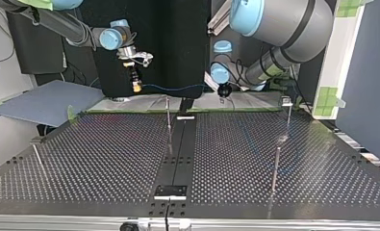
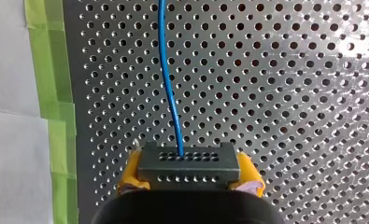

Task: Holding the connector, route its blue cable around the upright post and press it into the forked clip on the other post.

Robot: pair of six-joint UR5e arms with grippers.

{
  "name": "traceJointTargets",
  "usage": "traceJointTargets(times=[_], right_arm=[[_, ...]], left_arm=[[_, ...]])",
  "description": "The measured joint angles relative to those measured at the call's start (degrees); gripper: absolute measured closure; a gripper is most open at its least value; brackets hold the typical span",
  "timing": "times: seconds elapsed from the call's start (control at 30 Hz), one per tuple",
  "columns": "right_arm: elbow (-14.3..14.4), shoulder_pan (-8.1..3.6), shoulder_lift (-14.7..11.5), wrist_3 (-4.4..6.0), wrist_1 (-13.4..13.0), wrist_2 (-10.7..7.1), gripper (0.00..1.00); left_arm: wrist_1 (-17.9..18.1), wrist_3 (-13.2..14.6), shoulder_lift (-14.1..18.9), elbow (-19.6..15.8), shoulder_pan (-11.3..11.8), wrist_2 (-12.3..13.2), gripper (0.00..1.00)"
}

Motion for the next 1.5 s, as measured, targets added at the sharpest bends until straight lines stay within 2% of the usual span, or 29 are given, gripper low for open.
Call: traceJointTargets(times=[0.4, 1.13, 1.5], right_arm=[[-0.16, -0.06, -0.01, 0.0, 0.04, -0.05, 1.0], [-0.25, -0.02, -0.01, -0.3, 0.22, 0.03, 1.0], [-0.48, 0.0, -0.02, -0.77, 0.41, 0.09, 1.0]], left_arm=[[-0.68, -5.35, -0.09, 0.02, -1.23, 5.34, 0.01], [-1.05, -15.58, -0.07, 0.02, -5.06, 15.55, 0.01], [2.87, -20.65, -0.05, 0.02, -6.87, 20.52, 0.01]])
